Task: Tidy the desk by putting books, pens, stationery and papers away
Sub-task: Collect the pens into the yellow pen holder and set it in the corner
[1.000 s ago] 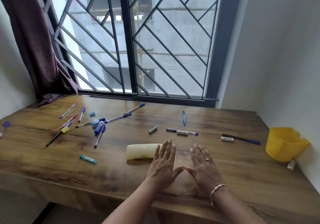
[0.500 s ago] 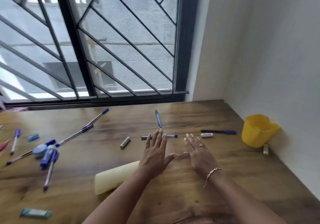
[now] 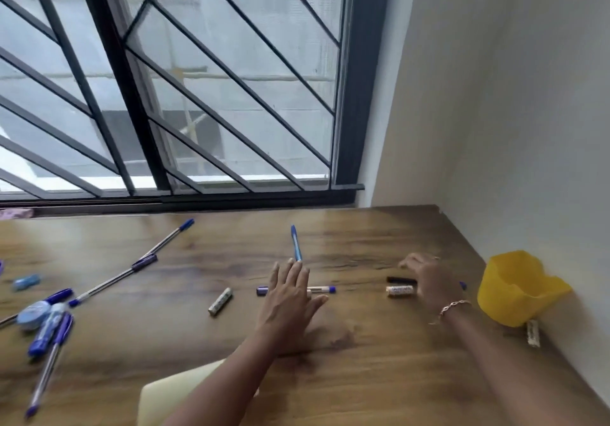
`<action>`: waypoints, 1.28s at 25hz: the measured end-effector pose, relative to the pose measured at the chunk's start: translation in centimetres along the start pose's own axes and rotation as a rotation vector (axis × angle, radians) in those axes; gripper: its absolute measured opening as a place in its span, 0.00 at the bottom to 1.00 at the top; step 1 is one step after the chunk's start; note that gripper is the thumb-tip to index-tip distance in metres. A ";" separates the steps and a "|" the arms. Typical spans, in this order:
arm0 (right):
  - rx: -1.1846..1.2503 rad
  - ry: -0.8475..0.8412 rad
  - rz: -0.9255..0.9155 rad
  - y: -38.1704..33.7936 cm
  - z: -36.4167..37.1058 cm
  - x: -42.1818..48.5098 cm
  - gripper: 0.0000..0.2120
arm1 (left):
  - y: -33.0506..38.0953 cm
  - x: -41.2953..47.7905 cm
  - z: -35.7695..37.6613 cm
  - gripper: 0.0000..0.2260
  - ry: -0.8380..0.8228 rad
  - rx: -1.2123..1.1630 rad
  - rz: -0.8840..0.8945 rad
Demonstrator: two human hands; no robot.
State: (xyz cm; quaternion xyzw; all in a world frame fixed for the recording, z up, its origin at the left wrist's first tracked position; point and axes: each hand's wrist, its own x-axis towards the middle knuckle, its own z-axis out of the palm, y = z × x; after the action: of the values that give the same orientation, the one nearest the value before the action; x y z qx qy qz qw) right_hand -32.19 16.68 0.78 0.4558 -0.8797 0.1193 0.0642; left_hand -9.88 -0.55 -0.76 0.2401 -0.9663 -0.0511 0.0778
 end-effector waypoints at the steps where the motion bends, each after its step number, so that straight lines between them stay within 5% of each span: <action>1: -0.016 -0.095 0.005 1.4 0.3 1.0 0.23 | -0.3 0.3 0.1 0.30 0.005 -0.009 0.005; 7: 0.044 -0.248 0.044 4.2 1.7 3.5 0.15 | -1.9 1.0 0.3 0.38 0.105 -0.034 -0.115; 13: -0.033 -0.198 -0.080 0.3 1.4 7.2 0.23 | -3.6 1.2 -0.1 0.37 0.107 -0.040 -0.207; 23: -0.062 -0.033 -0.934 -12.6 3.5 15.4 0.18 | -6.6 -0.1 -0.1 0.37 0.228 0.021 -0.307; 27: -0.088 -0.057 -1.077 -13.3 6.3 16.4 0.05 | -7.7 -0.6 0.1 0.36 0.273 0.061 -0.361; 32: -0.041 0.030 -1.158 -12.5 7.2 17.3 0.09 | -8.1 -0.7 0.8 0.34 0.214 0.098 -0.409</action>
State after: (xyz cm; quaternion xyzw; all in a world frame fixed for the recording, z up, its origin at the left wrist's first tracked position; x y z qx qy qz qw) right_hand -32.01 -5.79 -0.41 0.8598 -0.4880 0.0542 0.1405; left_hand -5.69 -7.29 -2.79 0.4383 -0.8851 0.0068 0.1561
